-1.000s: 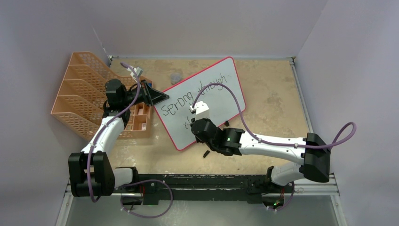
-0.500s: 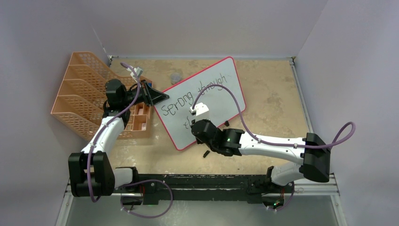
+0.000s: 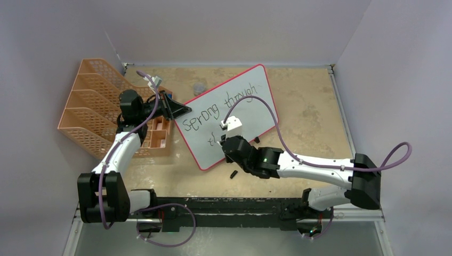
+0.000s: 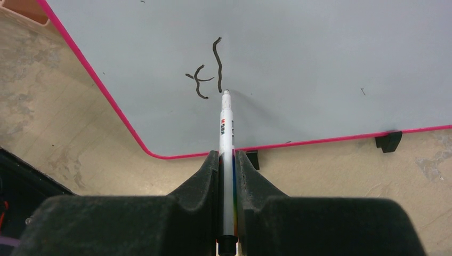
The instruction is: Write a sentence on the whiteboard
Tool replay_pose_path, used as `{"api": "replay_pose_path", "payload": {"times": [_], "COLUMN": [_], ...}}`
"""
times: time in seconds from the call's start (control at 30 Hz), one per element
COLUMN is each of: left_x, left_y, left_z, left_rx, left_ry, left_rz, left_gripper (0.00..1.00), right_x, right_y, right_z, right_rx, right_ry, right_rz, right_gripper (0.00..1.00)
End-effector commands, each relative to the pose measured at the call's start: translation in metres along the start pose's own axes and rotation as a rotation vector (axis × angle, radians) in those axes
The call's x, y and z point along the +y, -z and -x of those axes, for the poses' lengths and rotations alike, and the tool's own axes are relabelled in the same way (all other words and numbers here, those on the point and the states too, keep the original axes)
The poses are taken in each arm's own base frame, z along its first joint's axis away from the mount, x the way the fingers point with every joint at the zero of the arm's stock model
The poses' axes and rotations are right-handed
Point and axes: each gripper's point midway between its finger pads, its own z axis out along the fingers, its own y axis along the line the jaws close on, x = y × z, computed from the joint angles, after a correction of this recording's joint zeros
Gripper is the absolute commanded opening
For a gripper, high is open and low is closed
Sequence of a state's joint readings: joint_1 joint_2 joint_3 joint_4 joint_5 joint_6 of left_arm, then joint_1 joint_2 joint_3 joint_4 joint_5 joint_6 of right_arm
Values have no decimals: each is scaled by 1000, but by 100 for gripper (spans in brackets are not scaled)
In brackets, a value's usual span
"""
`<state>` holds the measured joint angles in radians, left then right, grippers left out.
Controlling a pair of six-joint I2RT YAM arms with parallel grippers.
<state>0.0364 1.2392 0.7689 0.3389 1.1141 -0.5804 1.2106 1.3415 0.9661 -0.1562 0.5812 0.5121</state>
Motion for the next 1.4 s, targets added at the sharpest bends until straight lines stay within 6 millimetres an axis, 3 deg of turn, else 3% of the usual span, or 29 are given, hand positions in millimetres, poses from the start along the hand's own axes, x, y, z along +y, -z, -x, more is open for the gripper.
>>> {"api": "replay_pose_path", "payload": {"times": [0.0,0.4,1.37], "left_x": [-14,-14,-14], "left_y": [-3,-3,-3], "left_z": [-4,-4,-4], "left_rx": [31,32,32], "left_ry": [-49,-48,-47], "left_rz": [-56,-57,-57], "left_gripper": [0,0,0], "right_x": [2,8,2], "right_y": [5,0,-9], "right_z": [21,28,17], "right_rx": [-82,-112,-92], "right_ry": [-53,-53,-41], "right_rz": [12,25,-18], "right_gripper": [0,0,0]}}
